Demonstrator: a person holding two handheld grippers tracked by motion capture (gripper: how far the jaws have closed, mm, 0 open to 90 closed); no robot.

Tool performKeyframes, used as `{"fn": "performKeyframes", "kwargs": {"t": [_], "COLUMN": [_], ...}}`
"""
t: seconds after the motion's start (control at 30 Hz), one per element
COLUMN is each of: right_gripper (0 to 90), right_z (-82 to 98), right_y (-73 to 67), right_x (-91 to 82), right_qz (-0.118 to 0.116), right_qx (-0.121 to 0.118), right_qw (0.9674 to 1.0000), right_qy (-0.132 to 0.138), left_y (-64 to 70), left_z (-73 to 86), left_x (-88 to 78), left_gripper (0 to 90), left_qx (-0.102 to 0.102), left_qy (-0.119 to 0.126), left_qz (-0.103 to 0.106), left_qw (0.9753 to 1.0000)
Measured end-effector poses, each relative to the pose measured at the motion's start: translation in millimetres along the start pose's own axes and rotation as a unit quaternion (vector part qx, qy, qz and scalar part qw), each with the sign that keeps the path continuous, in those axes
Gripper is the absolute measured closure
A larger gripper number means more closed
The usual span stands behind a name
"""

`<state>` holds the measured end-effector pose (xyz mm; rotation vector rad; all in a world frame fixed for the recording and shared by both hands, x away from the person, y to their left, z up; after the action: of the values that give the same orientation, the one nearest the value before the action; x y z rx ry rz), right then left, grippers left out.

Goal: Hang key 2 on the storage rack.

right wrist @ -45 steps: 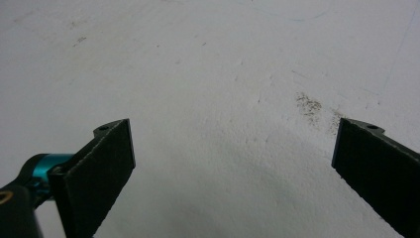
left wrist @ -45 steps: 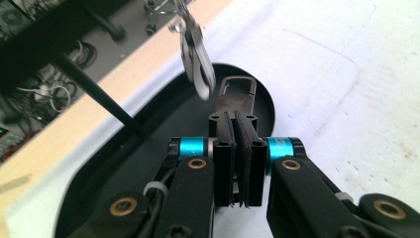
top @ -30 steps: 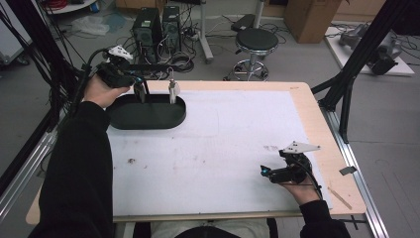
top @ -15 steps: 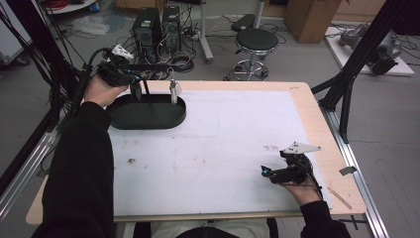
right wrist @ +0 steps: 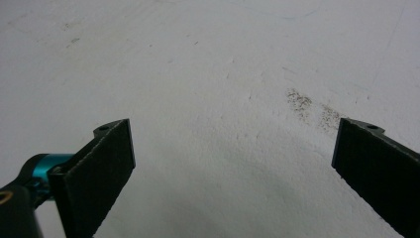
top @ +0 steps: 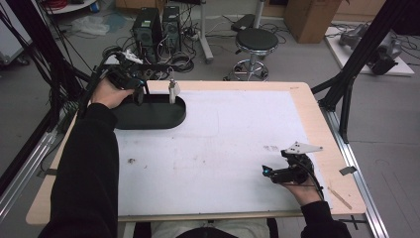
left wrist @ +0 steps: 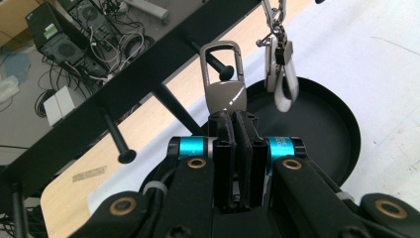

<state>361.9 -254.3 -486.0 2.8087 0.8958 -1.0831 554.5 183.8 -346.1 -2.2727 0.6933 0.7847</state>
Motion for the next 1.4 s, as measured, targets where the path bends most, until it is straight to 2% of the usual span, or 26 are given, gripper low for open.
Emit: {"fn": "performKeyframes", "kwargs": {"t": [0.57, 0.87, 0.9, 0.93, 1.0, 1.03, 1.1, 1.17, 1.27, 1.33, 1.4], "right_gripper": [2.2, 2.2, 2.2, 2.2, 2.2, 2.2, 2.2, 2.2, 2.2, 2.2, 2.2], "right_z": [-0.6, -0.1, 0.2, 0.4, 0.9, 0.9, 0.3, -0.6, -0.4, -0.2, -0.3], "right_y": [-2.4, -2.6, -2.7, -2.7, -2.8, -2.8, -3.1, -2.9, -2.6, -3.3, -3.7], "right_x": [-1.3, -1.3, -1.1, -1.1, -1.4, -1.4, -2.0, -2.1, -1.7, -1.2, -0.4], "right_qz": [-0.004, -0.002, -0.003, -0.003, -0.003, -0.003, -0.003, -0.004, -0.004, -0.006, -0.006], "right_qx": [-0.002, -0.001, -0.002, -0.002, 0.001, 0.001, 0.002, 0.002, 0.003, 0.003, 0.003], "right_qw": [1.0000, 1.0000, 1.0000, 1.0000, 1.0000, 1.0000, 1.0000, 1.0000, 1.0000, 1.0000, 1.0000], "right_qy": [0.002, 0.004, 0.003, 0.003, 0.002, 0.003, 0.004, 0.007, 0.006, 0.004, 0.003], "left_y": [-2.9, -0.2, 1.2, 3.2, 8.5, 10.3, 12.5, 15.6, 22.5, 26.9, 30.3], "left_z": [-2.4, -1.5, -0.4, 0.8, 3.8, 5.9, 9.1, 10.7, 16.4, 22.4, 26.6], "left_x": [15.4, 23.1, 23.7, 24.5, 26.1, 26.3, 24.4, 21.8, 18.9, 17.9, 16.8], "left_gripper": [85.7, 83.9, 82.6, 78.4, 58.7, 48.5, 34.3, 26.0, 12.9, 7.8, 6.1], "left_qx": [-0.014, -0.029, -0.031, -0.036, -0.043, -0.043, -0.043, -0.055, -0.075, -0.085, -0.085], "left_qy": [-0.003, 0.014, 0.014, 0.012, 0.010, 0.007, 0.018, 0.035, 0.050, 0.047, 0.041], "left_qz": [-0.014, -0.020, -0.014, -0.004, 0.019, 0.021, 0.015, 0.026, 0.056, 0.069, 0.080], "left_qw": [0.9998, 0.9993, 0.9993, 0.9993, 0.9988, 0.9988, 0.9988, 0.9975, 0.9943, 0.9929, 0.9923]}}
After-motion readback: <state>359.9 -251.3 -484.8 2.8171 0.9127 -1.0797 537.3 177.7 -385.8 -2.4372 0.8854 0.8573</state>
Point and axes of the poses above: each handheld gripper's, and its own axes: x roughly forward along the jaws, z roughly out of its underside, y roughly to its right, the point moved 10 cm from there along x, roughly forward along the jaws, and after that the axes turned 10 degrees about x, right-handed, at the moved point
